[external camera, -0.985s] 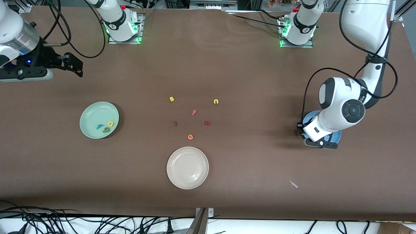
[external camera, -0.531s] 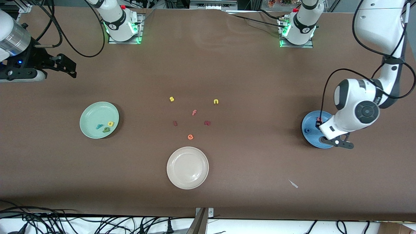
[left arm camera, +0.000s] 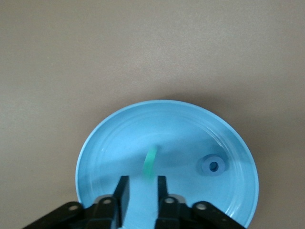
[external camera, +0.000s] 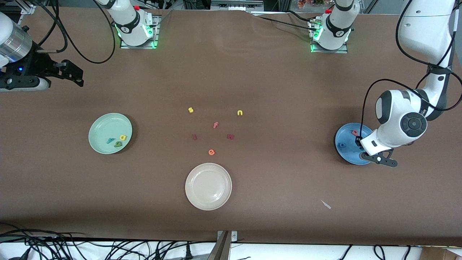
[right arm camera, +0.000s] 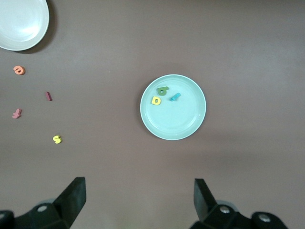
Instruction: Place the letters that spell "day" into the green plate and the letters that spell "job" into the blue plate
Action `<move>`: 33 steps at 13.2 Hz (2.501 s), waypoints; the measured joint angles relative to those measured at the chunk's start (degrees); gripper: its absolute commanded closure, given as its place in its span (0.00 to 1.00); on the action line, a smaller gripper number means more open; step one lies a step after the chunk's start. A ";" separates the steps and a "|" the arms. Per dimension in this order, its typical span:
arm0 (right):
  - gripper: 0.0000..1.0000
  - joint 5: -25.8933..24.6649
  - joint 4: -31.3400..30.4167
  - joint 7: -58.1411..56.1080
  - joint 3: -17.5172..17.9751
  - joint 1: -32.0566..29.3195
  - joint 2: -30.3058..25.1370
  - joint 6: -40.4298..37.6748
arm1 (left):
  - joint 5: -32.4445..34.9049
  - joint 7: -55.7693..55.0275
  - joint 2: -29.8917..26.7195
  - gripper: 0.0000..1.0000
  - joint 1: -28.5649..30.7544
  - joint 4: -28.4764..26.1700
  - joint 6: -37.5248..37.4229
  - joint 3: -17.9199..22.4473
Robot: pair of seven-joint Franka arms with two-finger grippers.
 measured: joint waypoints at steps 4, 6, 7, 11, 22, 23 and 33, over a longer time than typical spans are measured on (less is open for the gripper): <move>0.00 0.00 0.01 0.00 0.04 0.01 0.00 0.04 | -0.16 -0.42 -0.22 0.00 0.02 -1.20 0.00 -0.02; 0.00 0.00 0.03 0.00 0.03 0.01 -0.01 -0.10 | -0.17 -0.61 -2.02 0.00 0.02 -3.66 0.03 -0.06; 0.00 0.00 0.07 0.00 0.03 -0.01 -0.02 -0.27 | -0.17 -0.65 -4.06 0.00 0.02 -5.42 0.11 -0.11; 0.00 0.00 0.25 0.00 0.03 -0.03 -0.10 -1.98 | -1.19 -0.68 -16.67 0.00 0.05 -9.16 -0.59 -0.88; 0.00 -0.01 0.82 0.00 0.14 0.17 0.05 -3.95 | -6.50 -10.47 -35.93 0.00 -0.03 8.84 -40.43 -5.97; 0.00 -0.01 0.82 0.00 0.14 0.17 0.07 -3.98 | -7.63 -11.08 -35.26 0.00 -0.01 9.00 -40.44 -5.17; 0.00 -0.01 0.82 0.00 0.11 0.14 0.12 -4.39 | -8.48 -14.61 -33.68 0.00 -0.07 9.43 -47.92 -5.60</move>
